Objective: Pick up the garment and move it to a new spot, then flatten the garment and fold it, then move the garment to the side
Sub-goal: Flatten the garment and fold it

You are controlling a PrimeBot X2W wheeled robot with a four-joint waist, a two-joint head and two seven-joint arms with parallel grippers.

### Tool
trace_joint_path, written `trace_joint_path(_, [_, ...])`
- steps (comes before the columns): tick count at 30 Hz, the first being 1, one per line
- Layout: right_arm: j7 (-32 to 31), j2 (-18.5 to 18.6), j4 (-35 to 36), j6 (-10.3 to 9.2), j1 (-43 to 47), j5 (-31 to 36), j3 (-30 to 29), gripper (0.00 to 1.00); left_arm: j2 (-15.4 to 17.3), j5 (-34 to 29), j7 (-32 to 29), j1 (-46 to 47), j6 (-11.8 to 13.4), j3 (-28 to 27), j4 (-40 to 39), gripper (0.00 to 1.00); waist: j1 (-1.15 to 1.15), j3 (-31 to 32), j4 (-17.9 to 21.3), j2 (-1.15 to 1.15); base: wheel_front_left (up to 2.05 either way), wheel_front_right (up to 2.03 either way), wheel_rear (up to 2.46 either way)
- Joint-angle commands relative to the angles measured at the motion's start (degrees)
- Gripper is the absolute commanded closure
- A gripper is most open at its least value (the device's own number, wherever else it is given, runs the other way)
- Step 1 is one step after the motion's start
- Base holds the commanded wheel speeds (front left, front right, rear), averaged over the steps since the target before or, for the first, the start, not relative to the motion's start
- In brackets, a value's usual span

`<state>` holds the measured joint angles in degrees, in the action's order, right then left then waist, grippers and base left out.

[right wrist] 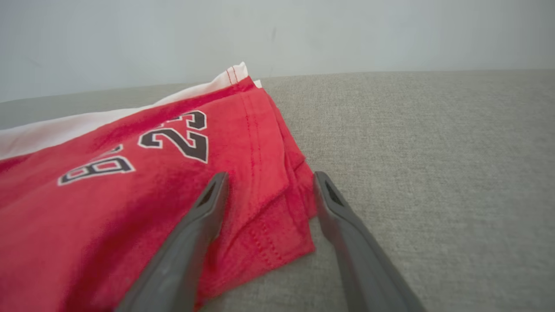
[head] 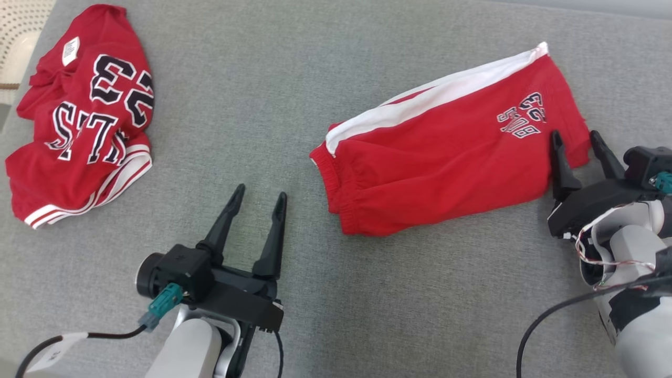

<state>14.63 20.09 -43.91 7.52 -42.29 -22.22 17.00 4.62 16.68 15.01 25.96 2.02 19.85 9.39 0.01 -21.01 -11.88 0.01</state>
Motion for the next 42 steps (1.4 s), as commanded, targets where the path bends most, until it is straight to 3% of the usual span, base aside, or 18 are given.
trace_joint_path(1, [0.0,0.0,-1.7,-0.06,-0.3,-0.7,0.6,0.0,-0.2,-0.6,0.3,0.6,-0.4,0.3,0.3,0.0,-0.01,-0.2,-0.4,-0.01,0.0,0.0,0.0])
trace_joint_path(6, [0.1,-1.3,-7.0,-0.06,-1.5,-2.5,1.9,0.0,-0.5,-0.7,0.3,0.7,-0.7,0.3,0.6,0.0,-0.01,0.0,0.2,-0.01,0.0,0.0,0.0])
trace_joint_path(8, [-0.1,-2.2,-8.0,-0.06,-1.5,-4.1,3.3,1.0,-0.5,-0.8,0.3,0.8,-0.8,-0.1,0.7,0.0,-0.01,0.1,0.6,-0.01,0.0,0.0,0.0])
trace_joint_path(12, [-0.5,-2.5,-7.9,-0.03,-0.8,-7.0,6.9,1.0,-0.6,-1.1,0.3,0.6,-0.8,-0.4,1.1,0.0,-0.01,0.7,1.6,-0.01,0.0,0.0,0.0])
trace_joint_path(16, [0.3,-2.3,-3.6,-0.03,2.6,-9.7,8.7,1.0,-0.7,-1.2,0.3,-0.6,-0.7,-0.8,1.3,0.0,-0.01,2.0,3.0,-0.01,0.0,0.0,0.0])
trace_joint_path(23, [0.4,-2.5,10.0,-0.05,15.1,-8.4,2.4,1.0,0.0,-1.4,0.3,-2.6,-0.9,-1.6,1.7,0.0,-0.01,4.6,5.2,-0.01,0.0,0.0,0.0])
trace_joint_path(29, [0.4,-4.9,19.2,-0.05,26.4,-5.4,-2.9,1.0,1.1,-1.0,0.3,-5.0,-0.7,-2.2,1.7,0.0,-0.01,7.2,7.1,-0.01,0.0,0.0,0.0])
trace_joint_path(42, [0.4,-7.9,24.5,-0.05,36.5,-2.4,-9.8,1.0,2.1,0.4,-1.0,-8.6,-0.2,-2.0,0.8,0.0,-0.01,10.9,8.2,-0.01,0.0,0.0,0.0])
